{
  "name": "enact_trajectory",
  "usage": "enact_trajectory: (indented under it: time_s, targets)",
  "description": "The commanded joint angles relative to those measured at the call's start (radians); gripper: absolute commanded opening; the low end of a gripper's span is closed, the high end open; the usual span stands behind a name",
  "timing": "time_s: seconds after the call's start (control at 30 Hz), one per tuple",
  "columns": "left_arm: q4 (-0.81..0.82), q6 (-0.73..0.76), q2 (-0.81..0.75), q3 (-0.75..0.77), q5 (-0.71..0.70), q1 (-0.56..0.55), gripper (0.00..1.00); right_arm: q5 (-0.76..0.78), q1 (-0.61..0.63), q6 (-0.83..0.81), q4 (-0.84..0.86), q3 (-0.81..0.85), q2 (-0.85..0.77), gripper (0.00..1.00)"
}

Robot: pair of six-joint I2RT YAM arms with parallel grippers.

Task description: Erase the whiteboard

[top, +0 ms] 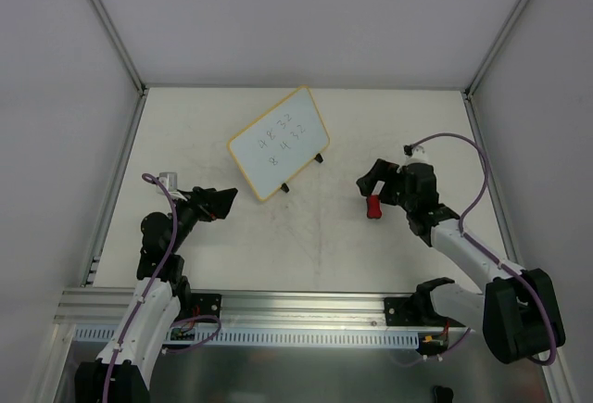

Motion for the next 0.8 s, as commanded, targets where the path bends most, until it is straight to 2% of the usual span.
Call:
enact_trajectory:
  time_s: [0.0, 0.17, 0.3, 0.33, 0.77]
  targets:
    - [0.060, 0.028, -0.004, -0.016, 0.016, -0.004, 0.99, 0.077, 0.035, -0.051, -0.092, 0.070, 0.009, 0.99]
    - [0.057, 0.031, 0.002, -0.013, 0.014, -0.004, 0.99, 0.221, 0.099, -0.097, -0.249, 0.143, 0.056, 0.99]
    - [0.057, 0.032, 0.005, -0.013, 0.013, -0.004, 0.99, 0.315, 0.152, -0.126, -0.408, 0.272, 0.183, 0.98]
    - [0.057, 0.032, 0.003, -0.011, 0.013, -0.004, 0.99, 0.323, 0.159, -0.131, -0.428, 0.312, 0.208, 0.94]
    - [0.052, 0.031, -0.001, -0.011, 0.013, -0.004, 0.99, 0.399, 0.179, -0.127, -0.593, 0.426, 0.381, 0.73]
